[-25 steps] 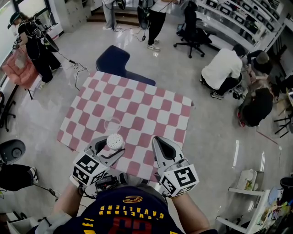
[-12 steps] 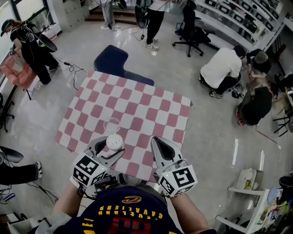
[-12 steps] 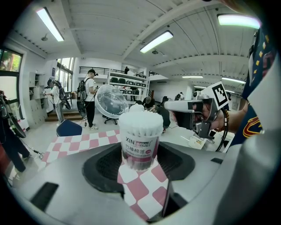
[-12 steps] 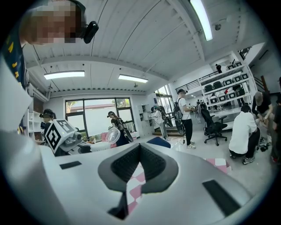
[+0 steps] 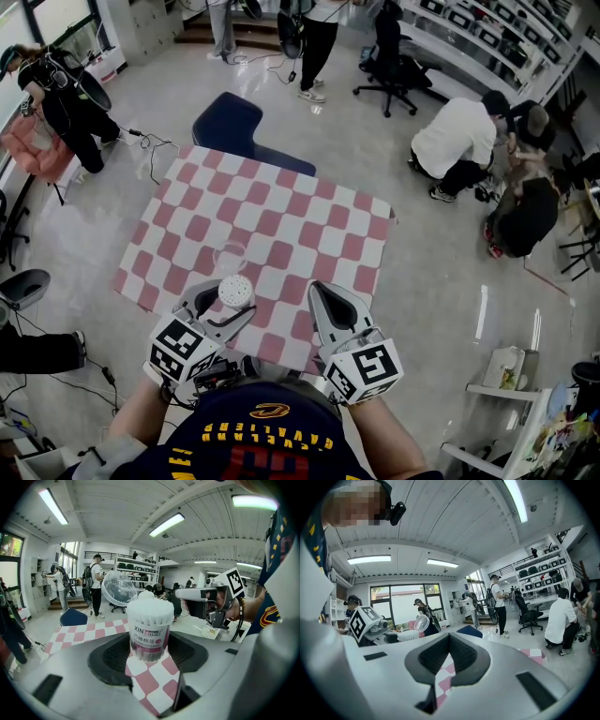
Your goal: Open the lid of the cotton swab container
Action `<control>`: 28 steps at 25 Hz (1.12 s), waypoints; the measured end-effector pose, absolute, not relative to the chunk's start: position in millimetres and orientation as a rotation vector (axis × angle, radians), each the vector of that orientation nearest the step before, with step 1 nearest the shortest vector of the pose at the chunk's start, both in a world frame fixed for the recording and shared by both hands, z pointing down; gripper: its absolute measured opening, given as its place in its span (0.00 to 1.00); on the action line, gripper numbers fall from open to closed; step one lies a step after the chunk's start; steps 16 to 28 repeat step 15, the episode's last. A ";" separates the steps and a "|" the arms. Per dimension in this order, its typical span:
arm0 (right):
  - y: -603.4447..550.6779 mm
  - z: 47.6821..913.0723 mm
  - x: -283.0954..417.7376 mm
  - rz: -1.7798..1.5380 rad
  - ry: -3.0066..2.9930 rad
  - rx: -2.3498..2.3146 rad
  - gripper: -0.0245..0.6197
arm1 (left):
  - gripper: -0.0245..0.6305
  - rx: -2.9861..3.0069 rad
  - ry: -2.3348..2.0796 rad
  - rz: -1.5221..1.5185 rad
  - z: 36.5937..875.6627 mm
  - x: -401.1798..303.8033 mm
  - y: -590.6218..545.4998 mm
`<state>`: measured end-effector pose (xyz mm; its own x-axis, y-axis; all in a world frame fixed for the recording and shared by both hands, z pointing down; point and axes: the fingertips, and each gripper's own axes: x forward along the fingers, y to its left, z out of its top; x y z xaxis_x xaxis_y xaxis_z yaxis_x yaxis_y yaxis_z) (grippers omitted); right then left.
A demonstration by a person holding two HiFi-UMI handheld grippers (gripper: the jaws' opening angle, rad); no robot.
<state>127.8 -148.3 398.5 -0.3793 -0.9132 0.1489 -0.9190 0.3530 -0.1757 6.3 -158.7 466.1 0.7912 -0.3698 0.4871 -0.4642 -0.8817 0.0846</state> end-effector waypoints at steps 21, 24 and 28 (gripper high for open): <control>-141.2 400.6 127.2 0.357 -2.564 1.723 0.05 | 0.42 2.787 -0.656 0.687 465.9 8.5 -154.2; -141.2 400.6 127.2 0.357 -2.564 1.723 0.05 | 0.42 2.787 -0.656 0.687 465.9 8.5 -154.2; -141.2 400.6 127.2 0.357 -2.564 1.723 0.05 | 0.42 2.787 -0.656 0.687 465.9 8.5 -154.2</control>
